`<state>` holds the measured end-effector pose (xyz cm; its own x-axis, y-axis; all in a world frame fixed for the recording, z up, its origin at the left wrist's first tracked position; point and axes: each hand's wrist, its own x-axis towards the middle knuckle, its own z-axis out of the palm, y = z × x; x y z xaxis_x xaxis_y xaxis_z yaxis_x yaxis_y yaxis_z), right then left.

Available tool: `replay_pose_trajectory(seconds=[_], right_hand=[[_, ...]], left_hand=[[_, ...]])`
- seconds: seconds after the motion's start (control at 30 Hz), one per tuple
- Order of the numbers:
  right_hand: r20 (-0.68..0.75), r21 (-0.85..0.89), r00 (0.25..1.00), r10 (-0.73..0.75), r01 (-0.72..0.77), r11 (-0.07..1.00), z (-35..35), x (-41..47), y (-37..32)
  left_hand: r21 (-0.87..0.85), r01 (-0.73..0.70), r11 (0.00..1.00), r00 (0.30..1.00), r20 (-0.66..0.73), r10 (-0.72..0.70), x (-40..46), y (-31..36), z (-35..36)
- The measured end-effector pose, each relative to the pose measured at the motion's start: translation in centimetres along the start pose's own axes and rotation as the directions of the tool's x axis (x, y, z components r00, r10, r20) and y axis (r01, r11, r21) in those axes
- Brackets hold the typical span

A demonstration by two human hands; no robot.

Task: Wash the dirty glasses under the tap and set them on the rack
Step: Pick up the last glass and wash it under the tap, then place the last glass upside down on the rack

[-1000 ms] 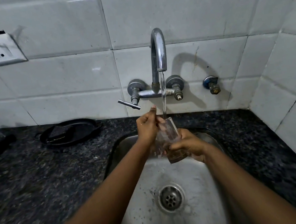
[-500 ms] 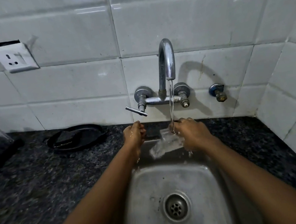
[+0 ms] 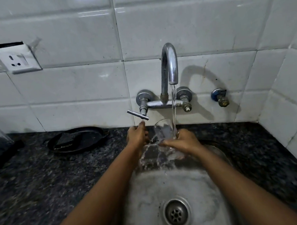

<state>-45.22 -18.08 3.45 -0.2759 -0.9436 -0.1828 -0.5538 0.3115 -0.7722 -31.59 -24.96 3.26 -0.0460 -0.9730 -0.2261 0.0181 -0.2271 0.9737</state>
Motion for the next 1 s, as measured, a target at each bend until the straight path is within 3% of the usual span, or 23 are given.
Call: replay_pose_trajectory(seconds=[0.07, 0.13, 0.2, 0.27, 0.33, 0.43, 0.47, 0.53, 0.57, 0.6, 0.63, 0.7, 0.73, 0.77, 0.83, 0.9, 1.0], right_hand=[[0.068, 0.384, 0.995, 0.071, -0.092, 0.919, 0.6, -0.2, 0.6], [0.114, 0.627, 0.991, 0.068, -0.125, 0.769, 1.1, -0.4, 0.8], [0.065, 0.686, 0.997, 0.037, -0.072, 0.724, 1.4, -0.4, 1.2], [0.0, 0.646, 1.0, -0.006, 0.005, 0.763, 1.5, -0.5, 1.4], [-0.018, 0.593, 0.997, -0.074, 0.07, 0.802, 1.0, -0.8, 1.4], [-0.07, 0.58, 0.994, -0.084, 0.109, 0.807, -0.1, -1.7, 1.0], [-0.095, 0.562, 0.992, -0.081, 0.12, 0.818, -0.6, -2.0, 0.8], [-0.128, 0.455, 0.986, -0.108, 0.156, 0.877, -1.8, -2.8, 0.4], [-0.139, 0.344, 0.979, -0.149, 0.189, 0.92, -2.5, -3.3, 0.2], [-0.141, 0.183, 0.969, -0.202, 0.225, 0.957, -3.1, -3.8, -0.1], [-0.123, -0.014, 0.96, -0.253, 0.253, 0.967, -3.6, -4.4, -0.5], [-0.077, -0.391, 0.939, -0.335, 0.281, 0.876, -4.4, -5.9, -1.5], [-0.043, -0.536, 0.93, -0.366, 0.287, 0.794, -4.5, -6.7, -2.1], [-0.001, -0.641, 0.922, -0.388, 0.298, 0.708, -4.6, -7.5, -2.8], [0.065, -0.76, 0.906, -0.419, 0.317, 0.568, -4.7, -8.6, -4.0], [0.095, -0.802, 0.879, -0.468, 0.346, 0.487, -4.7, -9.5, -5.0], [0.123, -0.767, 0.843, -0.523, 0.415, 0.489, -5.1, -10.5, -6.0]], left_hand=[[0.084, -0.063, 0.994, 0.996, -0.054, 0.068, 0.7, 0.4, 0.0], [0.101, -0.106, 0.989, 0.991, -0.07, 0.113, 1.1, 1.2, 0.5], [0.193, -0.14, 0.971, 0.98, -0.115, 0.164, 1.6, 1.9, 1.1], [0.415, -0.134, 0.9, 0.957, -0.182, 0.227, 1.7, 2.3, 1.4], [0.665, -0.146, 0.732, 0.921, -0.178, 0.345, 1.2, 2.2, 1.4], [0.925, -0.214, 0.314, 0.855, 0.021, 0.519, 0.6, 2.1, 1.4], [0.95, -0.217, 0.225, 0.841, 0.064, 0.538, 0.7, 2.2, 1.3], [0.961, -0.213, 0.175, 0.846, 0.092, 0.526, 0.5, 2.3, 1.2], [0.951, -0.221, 0.216, 0.85, 0.079, 0.521, 0.2, 2.1, 1.1], [0.913, -0.243, 0.328, 0.853, 0.04, 0.521, -0.4, 1.5, 0.9], [0.821, -0.265, 0.506, 0.868, -0.025, 0.495, -1.0, 0.5, 0.8], [0.409, -0.197, 0.891, 0.959, -0.11, 0.263, -2.4, -1.6, 0.8], [0.187, -0.069, 0.98, 0.994, -0.065, 0.083, -3.3, -2.4, 0.8], [0.08, 0.094, 0.992, 0.995, 0.036, -0.097, -4.3, -3.3, 0.9], [0.106, 0.303, 0.947, 0.915, 0.246, -0.32, -5.9, -4.6, 1.2], [0.158, 0.35, 0.923, 0.851, 0.359, -0.384, -6.8, -5.4, 1.5], [0.135, 0.344, 0.929, 0.826, 0.427, -0.368, -7.6, -5.2, 1.5]])
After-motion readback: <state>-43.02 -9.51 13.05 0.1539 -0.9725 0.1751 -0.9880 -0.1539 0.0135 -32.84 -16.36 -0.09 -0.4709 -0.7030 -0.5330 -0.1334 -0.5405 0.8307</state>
